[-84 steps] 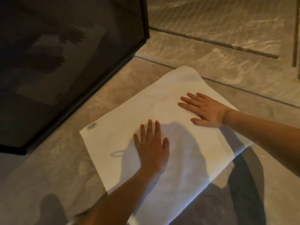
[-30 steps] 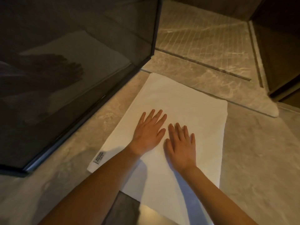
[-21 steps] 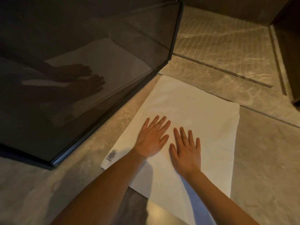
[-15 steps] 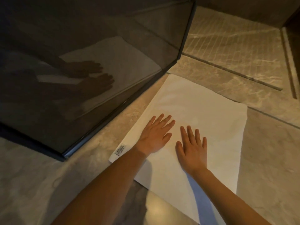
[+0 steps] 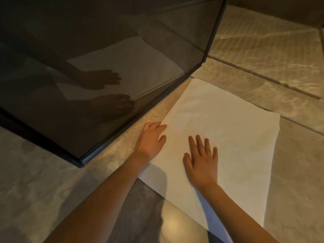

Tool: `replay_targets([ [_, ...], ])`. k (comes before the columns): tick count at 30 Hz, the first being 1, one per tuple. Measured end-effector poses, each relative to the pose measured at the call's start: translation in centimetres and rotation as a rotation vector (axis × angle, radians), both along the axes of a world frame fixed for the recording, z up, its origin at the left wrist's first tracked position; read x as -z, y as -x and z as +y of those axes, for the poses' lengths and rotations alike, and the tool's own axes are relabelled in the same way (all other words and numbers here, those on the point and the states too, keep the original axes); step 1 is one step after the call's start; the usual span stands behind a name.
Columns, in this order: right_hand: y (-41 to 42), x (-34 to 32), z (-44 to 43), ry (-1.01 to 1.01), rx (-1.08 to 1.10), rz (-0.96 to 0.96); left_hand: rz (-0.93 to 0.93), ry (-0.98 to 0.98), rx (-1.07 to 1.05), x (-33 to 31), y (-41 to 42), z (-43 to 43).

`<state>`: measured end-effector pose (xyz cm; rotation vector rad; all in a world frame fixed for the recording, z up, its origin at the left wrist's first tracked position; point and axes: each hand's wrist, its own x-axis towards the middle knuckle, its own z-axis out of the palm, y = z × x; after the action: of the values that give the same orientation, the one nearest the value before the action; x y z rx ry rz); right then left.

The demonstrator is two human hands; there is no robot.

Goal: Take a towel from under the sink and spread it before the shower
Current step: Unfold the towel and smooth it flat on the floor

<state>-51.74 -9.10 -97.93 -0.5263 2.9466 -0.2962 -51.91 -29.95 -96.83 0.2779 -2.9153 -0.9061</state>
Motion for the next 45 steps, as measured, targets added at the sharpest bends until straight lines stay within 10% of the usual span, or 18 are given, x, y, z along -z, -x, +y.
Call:
replay_targets([
  [9,0.0,0.4,0.1,-0.008,0.005,0.008,0.064,-0.041,0.015,0.8,-0.6,-0.4],
  [17,0.0,0.3,0.1,-0.020,-0.003,0.002,0.043,-0.653,-0.147,-0.6,0.4,-0.1],
  [23,-0.3,-0.4,-0.2,-0.018,0.000,-0.033,-0.116,-0.573,-0.004,-1.3,1.2,-1.4],
  [30,8.2,-8.4,-2.9,0.460,-0.044,-0.251,-0.420,-1.158,0.222,-3.1,1.6,-4.2],
  [41,17.5,-11.1,-3.5,-0.205,0.157,-0.560,-0.570,-1.319,0.456,-5.2,3.1,1.0],
  [45,18.4,-12.7,0.1,-0.062,0.172,-0.615,-0.620,-1.452,0.528,-4.6,3.4,2.7],
])
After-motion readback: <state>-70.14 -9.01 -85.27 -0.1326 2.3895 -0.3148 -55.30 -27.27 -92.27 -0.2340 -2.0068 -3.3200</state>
